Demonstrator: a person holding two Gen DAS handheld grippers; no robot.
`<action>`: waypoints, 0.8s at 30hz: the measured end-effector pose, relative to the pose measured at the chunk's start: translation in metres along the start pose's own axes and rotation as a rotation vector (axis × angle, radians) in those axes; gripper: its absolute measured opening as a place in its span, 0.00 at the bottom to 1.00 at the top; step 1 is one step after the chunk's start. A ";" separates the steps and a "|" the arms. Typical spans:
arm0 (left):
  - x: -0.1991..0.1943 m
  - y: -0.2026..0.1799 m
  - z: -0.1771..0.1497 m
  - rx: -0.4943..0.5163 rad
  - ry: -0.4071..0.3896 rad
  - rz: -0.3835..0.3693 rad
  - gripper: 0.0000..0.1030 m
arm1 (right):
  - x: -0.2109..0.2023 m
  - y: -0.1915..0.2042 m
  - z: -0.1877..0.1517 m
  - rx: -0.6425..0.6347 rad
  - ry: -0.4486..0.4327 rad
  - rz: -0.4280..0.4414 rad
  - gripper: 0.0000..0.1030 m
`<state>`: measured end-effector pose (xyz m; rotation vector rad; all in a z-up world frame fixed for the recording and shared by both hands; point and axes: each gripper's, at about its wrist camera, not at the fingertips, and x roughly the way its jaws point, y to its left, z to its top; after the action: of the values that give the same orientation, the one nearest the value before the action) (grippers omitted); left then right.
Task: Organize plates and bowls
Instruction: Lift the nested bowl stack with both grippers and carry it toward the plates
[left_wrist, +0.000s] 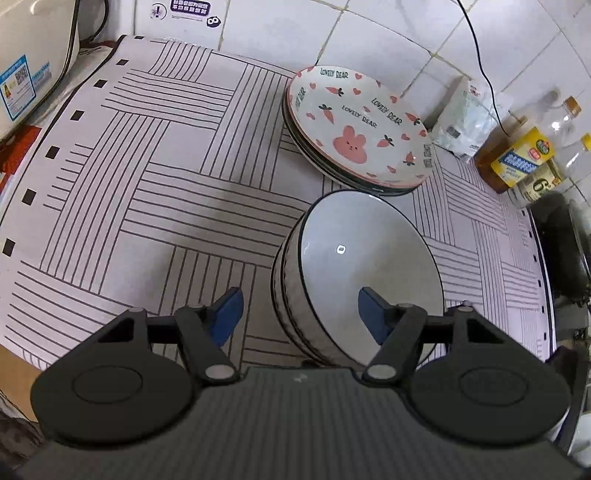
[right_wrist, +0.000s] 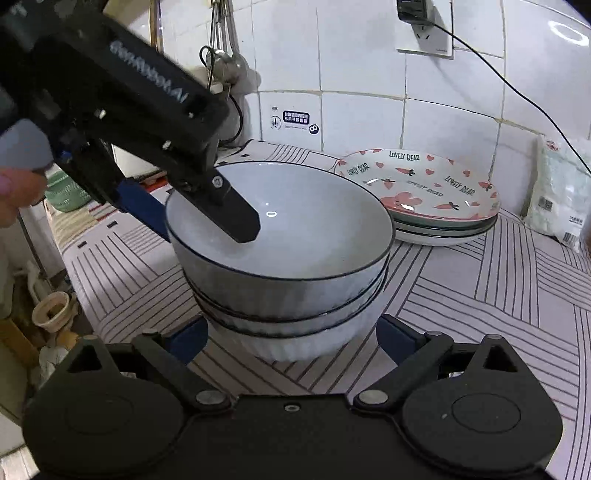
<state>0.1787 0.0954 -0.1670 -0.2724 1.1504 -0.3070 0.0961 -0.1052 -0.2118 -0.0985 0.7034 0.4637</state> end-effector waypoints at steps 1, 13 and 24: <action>0.002 0.000 0.001 -0.004 -0.007 0.007 0.65 | 0.003 -0.002 0.000 0.008 0.002 0.011 0.97; 0.023 0.001 0.000 0.017 0.024 0.003 0.37 | 0.028 -0.013 0.001 0.060 -0.012 0.114 1.00; 0.023 0.007 0.003 -0.044 0.033 -0.027 0.36 | 0.031 -0.018 0.004 0.033 0.009 0.165 0.99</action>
<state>0.1908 0.0941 -0.1876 -0.3228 1.1873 -0.3114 0.1271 -0.1087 -0.2302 -0.0115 0.7311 0.6093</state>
